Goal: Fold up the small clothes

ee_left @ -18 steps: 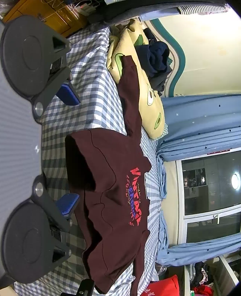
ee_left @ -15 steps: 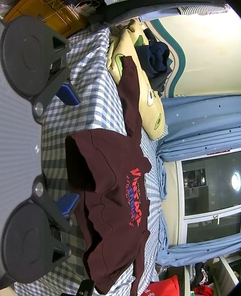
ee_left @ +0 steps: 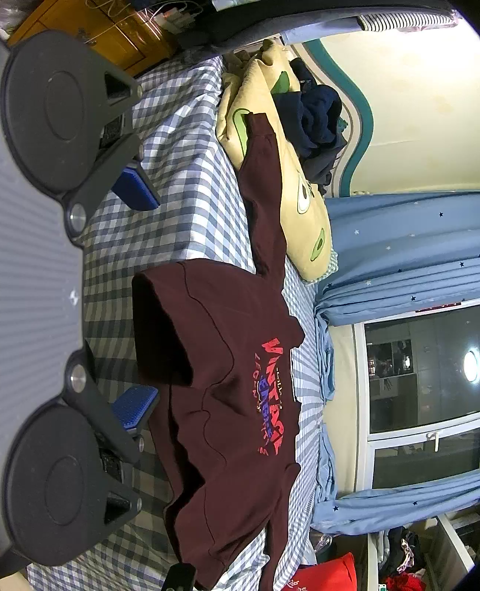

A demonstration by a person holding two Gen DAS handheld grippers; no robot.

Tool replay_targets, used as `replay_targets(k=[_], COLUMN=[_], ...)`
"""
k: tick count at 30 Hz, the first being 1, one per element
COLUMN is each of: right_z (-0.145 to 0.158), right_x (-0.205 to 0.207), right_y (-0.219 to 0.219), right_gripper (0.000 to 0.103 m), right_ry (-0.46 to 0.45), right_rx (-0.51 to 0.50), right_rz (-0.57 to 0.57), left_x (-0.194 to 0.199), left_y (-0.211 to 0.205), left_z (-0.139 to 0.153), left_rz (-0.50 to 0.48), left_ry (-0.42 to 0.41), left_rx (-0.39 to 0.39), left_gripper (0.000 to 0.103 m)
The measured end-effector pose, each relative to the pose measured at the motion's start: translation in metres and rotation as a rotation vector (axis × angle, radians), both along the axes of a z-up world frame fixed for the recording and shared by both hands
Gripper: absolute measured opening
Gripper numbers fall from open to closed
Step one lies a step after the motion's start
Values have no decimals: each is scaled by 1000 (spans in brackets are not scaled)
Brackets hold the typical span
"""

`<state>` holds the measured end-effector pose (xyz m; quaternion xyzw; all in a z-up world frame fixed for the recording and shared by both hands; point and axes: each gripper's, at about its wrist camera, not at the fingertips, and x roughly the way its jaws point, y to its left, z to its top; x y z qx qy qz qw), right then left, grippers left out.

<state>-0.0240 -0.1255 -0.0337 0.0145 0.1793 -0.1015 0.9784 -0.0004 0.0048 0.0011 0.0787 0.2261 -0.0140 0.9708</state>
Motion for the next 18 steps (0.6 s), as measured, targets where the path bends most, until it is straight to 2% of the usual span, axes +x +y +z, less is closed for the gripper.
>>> replay_targets(k=[9,13,18], right_z=[2,6,10], right_x=[0,-2,-3], right_y=[3,6,8], right_gripper=[103,103,103], right_ry=[0,-14,-19], right_rx=[-11,-27,-23], right_rz=[4,3,4], left_x=[5,5,3], left_y=[-3,0,1], left_z=[-3,-1,0], left_rz=[34,30,34], left_ry=[33,36,29], left_rx=[33,10,16], left_gripper=[102,102,102])
